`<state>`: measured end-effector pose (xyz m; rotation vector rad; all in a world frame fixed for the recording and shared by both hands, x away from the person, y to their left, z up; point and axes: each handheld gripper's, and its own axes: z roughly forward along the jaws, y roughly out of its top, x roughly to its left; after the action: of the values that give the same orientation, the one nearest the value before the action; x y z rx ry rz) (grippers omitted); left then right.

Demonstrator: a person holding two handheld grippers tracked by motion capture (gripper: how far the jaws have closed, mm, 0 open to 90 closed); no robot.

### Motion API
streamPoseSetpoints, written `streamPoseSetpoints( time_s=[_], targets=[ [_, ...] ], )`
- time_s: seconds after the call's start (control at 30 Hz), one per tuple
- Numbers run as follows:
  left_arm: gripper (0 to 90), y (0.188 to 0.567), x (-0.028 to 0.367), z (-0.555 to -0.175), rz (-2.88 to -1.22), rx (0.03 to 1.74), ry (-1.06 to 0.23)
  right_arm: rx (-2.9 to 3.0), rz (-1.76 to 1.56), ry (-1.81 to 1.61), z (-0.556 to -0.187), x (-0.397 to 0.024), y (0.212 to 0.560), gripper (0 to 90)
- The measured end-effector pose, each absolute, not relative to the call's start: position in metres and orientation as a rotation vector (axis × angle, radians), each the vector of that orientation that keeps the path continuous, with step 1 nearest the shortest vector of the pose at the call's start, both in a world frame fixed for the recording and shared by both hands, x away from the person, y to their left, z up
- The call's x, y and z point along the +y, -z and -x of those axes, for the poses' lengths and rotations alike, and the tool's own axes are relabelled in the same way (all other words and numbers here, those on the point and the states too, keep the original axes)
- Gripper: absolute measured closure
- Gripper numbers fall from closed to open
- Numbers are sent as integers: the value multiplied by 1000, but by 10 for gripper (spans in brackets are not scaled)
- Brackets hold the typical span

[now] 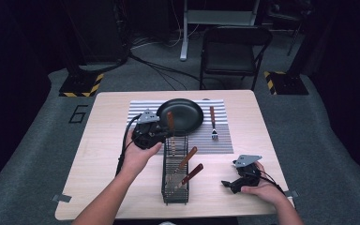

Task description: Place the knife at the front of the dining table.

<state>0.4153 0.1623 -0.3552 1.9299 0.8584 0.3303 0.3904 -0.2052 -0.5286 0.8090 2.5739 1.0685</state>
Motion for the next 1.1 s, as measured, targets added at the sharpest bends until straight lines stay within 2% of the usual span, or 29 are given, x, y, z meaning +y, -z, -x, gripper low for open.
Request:
streamPoseSetpoints(
  time_s=[0.53, 1.1],
  targets=[
    [805, 329, 164, -416, -1920, 837, -354, 2574, -809, -1068, -390, -205, 529, 0],
    [805, 299, 193, -416, -1840, 860, -384, 2574, -809, -1068, -390, -205, 529, 0]
  ],
)
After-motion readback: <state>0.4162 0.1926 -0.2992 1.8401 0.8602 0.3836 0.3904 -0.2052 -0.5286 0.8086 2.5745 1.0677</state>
